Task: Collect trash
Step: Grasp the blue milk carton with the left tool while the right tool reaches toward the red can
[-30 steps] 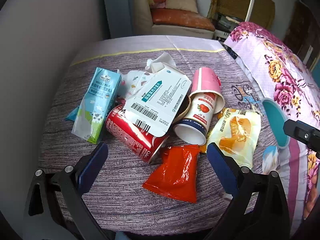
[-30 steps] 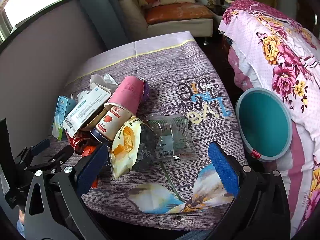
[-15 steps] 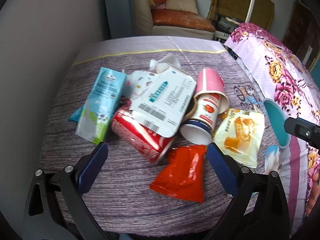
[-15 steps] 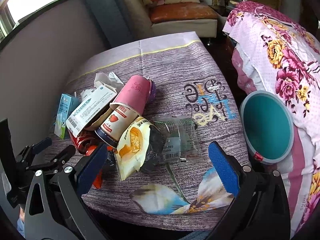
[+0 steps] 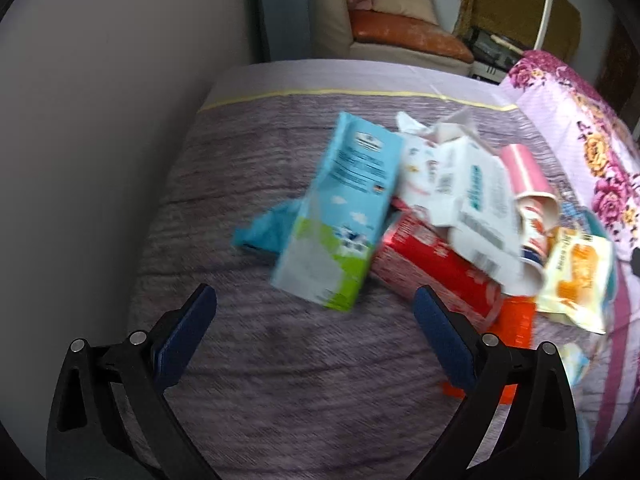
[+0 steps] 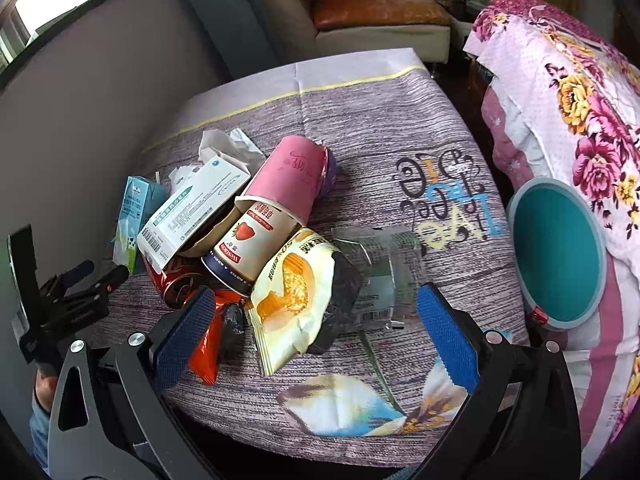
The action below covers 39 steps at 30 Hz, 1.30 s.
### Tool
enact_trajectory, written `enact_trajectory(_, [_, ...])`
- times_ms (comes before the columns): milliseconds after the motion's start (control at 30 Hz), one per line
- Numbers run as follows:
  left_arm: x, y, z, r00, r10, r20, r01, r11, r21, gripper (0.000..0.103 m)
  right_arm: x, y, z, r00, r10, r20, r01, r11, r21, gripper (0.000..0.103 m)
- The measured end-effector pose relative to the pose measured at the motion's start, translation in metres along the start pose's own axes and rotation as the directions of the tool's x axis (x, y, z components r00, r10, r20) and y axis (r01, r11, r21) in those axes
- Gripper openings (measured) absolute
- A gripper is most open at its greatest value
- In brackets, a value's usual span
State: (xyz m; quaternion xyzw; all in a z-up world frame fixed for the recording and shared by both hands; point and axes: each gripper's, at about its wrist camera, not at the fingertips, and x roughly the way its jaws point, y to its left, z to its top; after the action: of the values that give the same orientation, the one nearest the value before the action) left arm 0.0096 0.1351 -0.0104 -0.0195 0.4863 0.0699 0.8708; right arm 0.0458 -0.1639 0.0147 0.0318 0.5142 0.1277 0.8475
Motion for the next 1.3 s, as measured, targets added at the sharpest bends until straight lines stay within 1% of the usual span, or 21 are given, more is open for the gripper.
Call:
enact_trajectory(67, [0.005,0.004,0.006,1.000,0.004,-0.005,-0.004,1.000,0.016,0.090,0.003,0.002,0.003,1.000,0.000,-0.002,0.000,1.000,-0.001,0.097])
enact_trajectory(133, [0.009,0.007,0.012,1.000,-0.023,-0.020,0.024,0.999,0.027,0.089,0.004,0.004,0.007,1.000,0.003,-0.004,-0.003,1.000,-0.002,0.097])
enact_trajectory(267, [0.021,0.009,0.029,0.999,-0.028,-0.033,0.030,0.998,0.060,0.089,0.009,0.010,0.016,1.000,0.015,-0.015,-0.015,1.000,-0.008,0.097])
enact_trajectory(300, [0.024,0.011,0.034,0.998,-0.044,-0.044,0.046,0.997,0.057,0.089,0.011,0.012,0.018,1.000,0.020,-0.019,-0.021,1.000,-0.008,0.097])
enact_trajectory(367, [0.028,0.012,0.043,0.992,-0.110,-0.068,0.113,0.993,0.040,0.089,0.015,0.015,0.023,0.999,0.032,-0.030,-0.032,0.999,-0.005,0.097])
enact_trajectory(400, [0.029,0.011,0.048,0.990,-0.122,-0.067,0.125,0.991,0.040,0.089,0.016,0.015,0.025,0.999,0.035,-0.036,-0.035,0.999,-0.001,0.097])
enact_trajectory(500, [0.036,0.005,0.058,0.995,-0.079,-0.054,0.083,0.994,0.072,0.089,0.020,0.016,0.032,0.999,0.032,-0.036,-0.032,0.999,0.007,0.097])
enact_trajectory(667, [0.056,0.005,0.063,0.993,-0.084,-0.080,0.090,0.994,0.068,0.089,0.028,0.015,0.039,0.998,0.045,-0.050,-0.043,0.999,0.028,0.097])
enact_trajectory(700, [0.059,0.008,0.063,0.992,-0.092,-0.085,0.098,0.994,0.058,0.084,0.029,0.015,0.041,0.998,0.045,-0.052,-0.043,0.999,0.030,0.097])
enact_trajectory(733, [0.061,0.010,0.063,0.989,-0.116,-0.087,0.120,0.992,0.046,0.074,0.031,0.014,0.043,0.997,0.047,-0.055,-0.045,0.998,0.035,0.097])
enact_trajectory(767, [0.062,0.013,0.062,0.987,-0.134,-0.087,0.138,0.990,0.038,0.062,0.032,0.014,0.045,0.997,0.051,-0.057,-0.049,0.998,0.040,0.096])
enact_trajectory(800, [0.060,0.013,0.063,0.988,-0.136,-0.080,0.139,0.990,0.037,0.056,0.033,0.013,0.048,0.997,0.056,-0.058,-0.054,0.997,0.047,0.089])
enact_trajectory(833, [0.060,0.015,0.064,0.986,-0.148,-0.078,0.151,0.988,0.031,0.056,0.034,0.012,0.050,0.997,0.056,-0.059,-0.054,0.997,0.051,0.079])
enact_trajectory(867, [0.058,0.018,0.064,0.984,-0.161,-0.074,0.163,0.986,0.018,0.055,0.036,0.012,0.052,0.997,0.056,-0.061,-0.052,0.997,0.055,0.073])
enact_trajectory(900, [0.057,0.020,0.064,0.982,-0.175,-0.070,0.176,0.984,0.005,0.054,0.037,0.012,0.054,0.996,0.059,-0.064,-0.055,0.997,0.059,0.062])
enact_trajectory(967, [0.058,0.027,0.063,0.981,-0.184,-0.064,0.183,0.983,-0.021,0.053,0.042,0.014,0.057,0.994,0.073,-0.076,-0.069,0.996,0.063,0.060])
enact_trajectory(1000, [0.059,0.029,0.061,0.983,-0.175,-0.064,0.173,0.985,-0.025,0.056,0.044,0.018,0.058,0.994,0.079,-0.082,-0.074,0.996,0.055,0.060])
enact_trajectory(1067, [0.062,0.031,0.057,0.984,-0.162,-0.069,0.160,0.987,-0.034,0.056,0.047,0.023,0.060,0.993,0.076,-0.088,-0.073,0.997,0.038,0.060])
enact_trajectory(1133, [0.070,0.028,0.050,0.985,-0.136,-0.109,0.133,0.991,-0.035,0.057,0.050,0.024,0.064,0.992,0.084,-0.098,-0.080,0.996,0.043,0.060])
enact_trajectory(1233, [0.077,0.029,0.040,0.979,-0.135,-0.153,0.128,0.990,-0.056,0.059,0.053,0.022,0.070,0.991,0.088,-0.100,-0.082,0.995,0.062,0.060])
enact_trajectory(1300, [0.078,0.029,0.036,0.981,-0.136,-0.141,0.128,0.990,-0.059,0.058,0.054,0.020,0.073,0.992,0.085,-0.097,-0.079,0.995,0.067,0.060])
